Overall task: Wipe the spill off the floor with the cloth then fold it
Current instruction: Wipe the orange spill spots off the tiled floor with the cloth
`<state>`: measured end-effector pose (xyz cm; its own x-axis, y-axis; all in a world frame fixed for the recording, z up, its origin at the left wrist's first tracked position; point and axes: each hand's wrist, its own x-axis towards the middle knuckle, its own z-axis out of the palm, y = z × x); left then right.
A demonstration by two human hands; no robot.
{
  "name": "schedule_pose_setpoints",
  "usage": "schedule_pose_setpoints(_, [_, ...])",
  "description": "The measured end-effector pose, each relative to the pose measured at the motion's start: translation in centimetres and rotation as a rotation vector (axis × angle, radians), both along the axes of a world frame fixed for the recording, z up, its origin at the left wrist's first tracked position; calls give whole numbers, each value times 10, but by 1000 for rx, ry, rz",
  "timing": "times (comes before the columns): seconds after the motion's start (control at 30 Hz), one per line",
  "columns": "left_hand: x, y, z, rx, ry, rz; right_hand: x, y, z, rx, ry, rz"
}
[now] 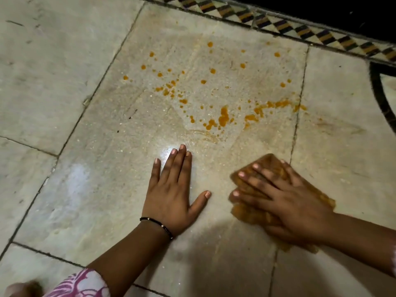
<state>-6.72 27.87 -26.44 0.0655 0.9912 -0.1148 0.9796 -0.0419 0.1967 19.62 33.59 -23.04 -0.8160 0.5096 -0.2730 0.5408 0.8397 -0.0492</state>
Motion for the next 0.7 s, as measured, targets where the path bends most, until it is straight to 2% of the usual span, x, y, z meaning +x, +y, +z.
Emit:
schedule_pose_setpoints(0.07, [0,0,1,4,-10,0,-37,16,-5,16,5,68])
schedule_pose_setpoints(0.13, [1,-1,1,9,-10,7,-64,44,-5,49,-5,11])
schedule_pose_setpoints(0.27, [1,-1,1,4,-16,8,-38,81,-4,47,33,-414])
schedule_pose_setpoints(0.33, [1,-1,1,8,-22,10,-8,66,-3,77,65,-530])
schedule_pose_setpoints(0.4, [1,0,0,17,-27,13,5,35,-1,84,59,-507])
schedule_pose_setpoints(0.53, [2,1,1,7,-25,15,-25,-11,-7,40,76,-276])
schedule_pose_setpoints(0.63, [2,0,1,3,-23,17,-70,18,-11,30,95,-186])
schedule_pose_setpoints(0.7, [1,-1,2,2,-19,17,-91,57,-8,13,86,-215])
